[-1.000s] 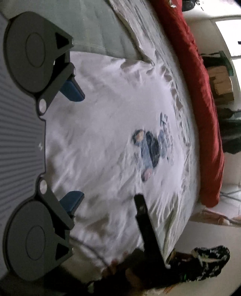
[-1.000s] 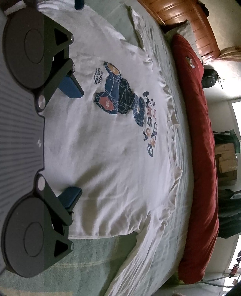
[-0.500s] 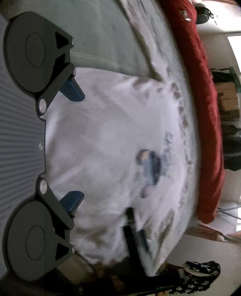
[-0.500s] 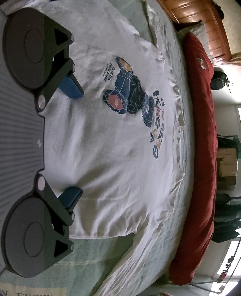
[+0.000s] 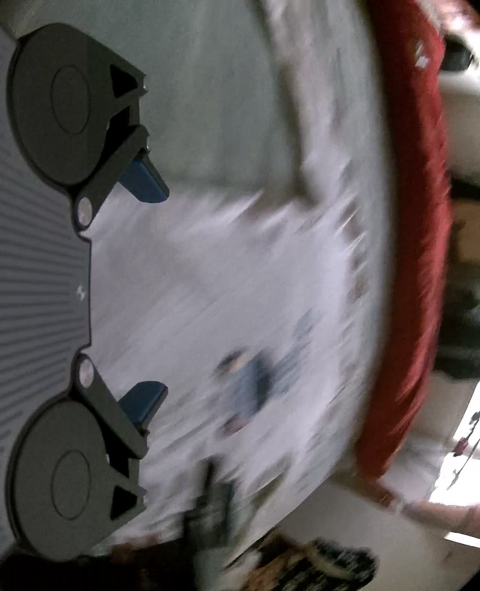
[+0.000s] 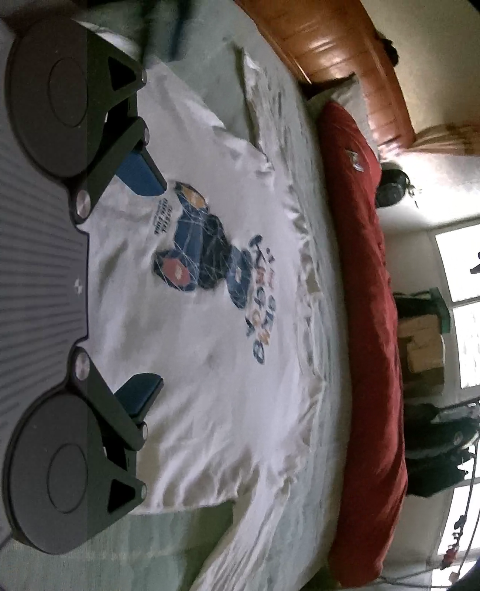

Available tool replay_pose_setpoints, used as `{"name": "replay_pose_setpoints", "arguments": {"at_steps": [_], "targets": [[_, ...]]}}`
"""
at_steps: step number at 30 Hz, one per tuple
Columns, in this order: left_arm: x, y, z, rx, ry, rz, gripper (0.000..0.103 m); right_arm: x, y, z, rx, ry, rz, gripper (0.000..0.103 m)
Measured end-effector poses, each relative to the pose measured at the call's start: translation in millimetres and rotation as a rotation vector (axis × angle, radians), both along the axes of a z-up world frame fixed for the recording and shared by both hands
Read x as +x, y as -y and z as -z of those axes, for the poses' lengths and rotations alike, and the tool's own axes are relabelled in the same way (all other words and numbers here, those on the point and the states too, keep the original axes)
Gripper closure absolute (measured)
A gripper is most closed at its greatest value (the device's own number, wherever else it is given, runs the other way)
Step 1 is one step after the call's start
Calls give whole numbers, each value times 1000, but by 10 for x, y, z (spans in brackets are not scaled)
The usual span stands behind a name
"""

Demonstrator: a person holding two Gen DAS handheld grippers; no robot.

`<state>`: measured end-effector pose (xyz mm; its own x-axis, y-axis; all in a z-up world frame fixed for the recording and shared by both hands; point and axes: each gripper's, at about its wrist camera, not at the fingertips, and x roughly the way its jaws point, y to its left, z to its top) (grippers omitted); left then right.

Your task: Fold clothes

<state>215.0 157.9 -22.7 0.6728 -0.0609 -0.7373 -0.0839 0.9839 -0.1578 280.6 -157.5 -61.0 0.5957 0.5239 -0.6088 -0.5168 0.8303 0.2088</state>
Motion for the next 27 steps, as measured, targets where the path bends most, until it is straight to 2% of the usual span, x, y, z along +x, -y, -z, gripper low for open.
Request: {"name": "replay_pose_setpoints", "arguments": {"at_steps": [3,6,9,12,17,18,21,23,25,27], "targets": [[333,-515,-229,19,-15,-115,1,0,-73,41,-15,-10,-21,0],[754,-1037,-287,35,-45,-229,1,-23,-151,58,-22,-4,-40,0],[1117,-1425,-154,41,-81,-306,1,-37,-215,77,-29,6,-59,0],[1360,-1656,124,88,-110,-353,1,-19,-269,130,-61,11,-61,0],[1468,-1856,629,75,-170,-369,1,23,-307,198,-84,19,-57,0],[1413,-1833,681,86,-153,-356,1,26,-311,206,-87,21,-58,0],[1241,-1768,683,79,-140,-319,1,28,-324,225,-97,26,-61,0],[1194,-1742,653,106,-187,-284,1,19,-335,234,-105,33,-60,0],[1203,-1757,542,99,-200,-284,1,15,-340,239,-108,37,-60,0],[1239,-1778,376,79,-124,-281,1,17,-339,242,-107,40,-59,0]]}}
